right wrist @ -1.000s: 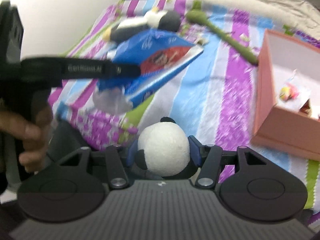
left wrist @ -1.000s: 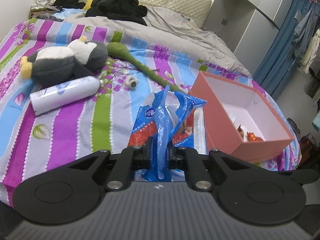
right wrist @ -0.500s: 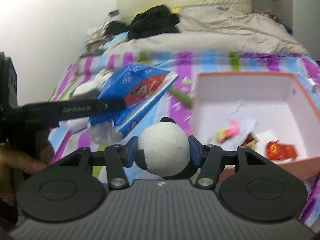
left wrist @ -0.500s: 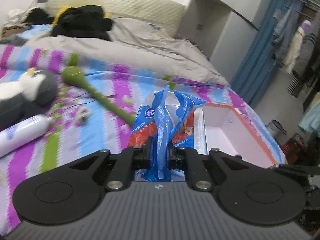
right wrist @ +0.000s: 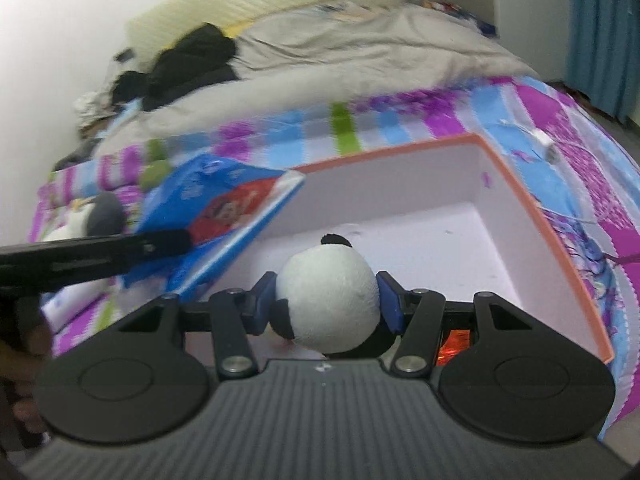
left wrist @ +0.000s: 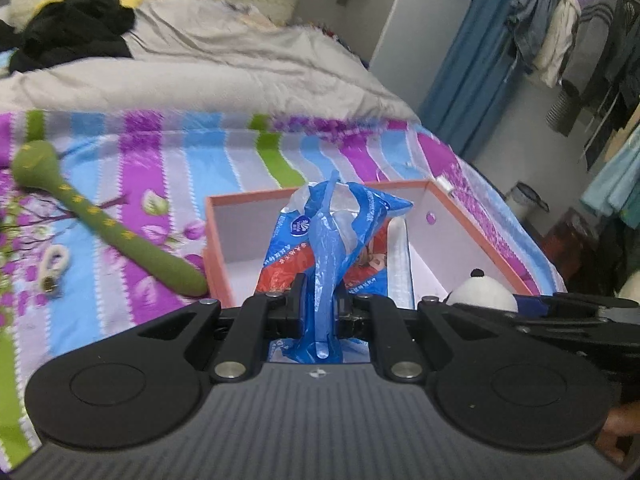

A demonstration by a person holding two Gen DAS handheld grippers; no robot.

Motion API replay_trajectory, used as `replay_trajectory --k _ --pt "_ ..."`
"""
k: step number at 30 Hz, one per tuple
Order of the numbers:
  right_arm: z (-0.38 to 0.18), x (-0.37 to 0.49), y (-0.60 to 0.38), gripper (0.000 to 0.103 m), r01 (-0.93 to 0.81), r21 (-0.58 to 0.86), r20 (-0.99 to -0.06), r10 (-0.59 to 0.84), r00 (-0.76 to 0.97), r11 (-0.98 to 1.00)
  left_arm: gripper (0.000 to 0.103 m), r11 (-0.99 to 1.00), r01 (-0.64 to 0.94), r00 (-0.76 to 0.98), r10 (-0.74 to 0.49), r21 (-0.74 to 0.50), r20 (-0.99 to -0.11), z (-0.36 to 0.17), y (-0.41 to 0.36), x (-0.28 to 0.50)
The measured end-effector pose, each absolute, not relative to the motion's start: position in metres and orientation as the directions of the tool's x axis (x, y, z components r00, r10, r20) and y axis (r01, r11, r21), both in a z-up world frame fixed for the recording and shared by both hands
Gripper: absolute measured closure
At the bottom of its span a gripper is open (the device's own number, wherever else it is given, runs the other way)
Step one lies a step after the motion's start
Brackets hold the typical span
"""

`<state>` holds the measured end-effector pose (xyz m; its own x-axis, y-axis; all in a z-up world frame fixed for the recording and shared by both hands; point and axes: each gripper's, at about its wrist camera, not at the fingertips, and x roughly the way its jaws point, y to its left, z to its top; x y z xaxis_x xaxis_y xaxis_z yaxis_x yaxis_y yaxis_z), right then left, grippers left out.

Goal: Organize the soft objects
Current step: 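Carry the panda into the pink box and open the right gripper while the left drops the bag in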

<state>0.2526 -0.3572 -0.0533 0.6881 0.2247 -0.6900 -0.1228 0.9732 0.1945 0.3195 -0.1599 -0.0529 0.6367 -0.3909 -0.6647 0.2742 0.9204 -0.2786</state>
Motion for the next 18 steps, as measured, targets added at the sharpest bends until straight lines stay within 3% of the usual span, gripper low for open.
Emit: replay_trajectory --k 15,16,18 --pt "-0.105 0.306 -0.409 0.044 0.052 0.199 -0.764 0.122 0.633 0.979 0.087 0.914 0.315 0.540 -0.394 -0.256 -0.744 -0.093 -0.202 0.379" --pt "-0.106 0.307 -0.409 0.044 0.054 0.197 -0.767 0.120 0.630 0.979 0.083 0.915 0.313 0.536 -0.391 -0.254 -0.748 -0.093 -0.202 0.378" --pt "-0.107 0.307 -0.410 0.040 0.069 0.208 -0.771 0.120 0.625 0.976 0.052 0.918 0.305 0.530 -0.386 -0.255 -0.755 -0.091 -0.200 0.375"
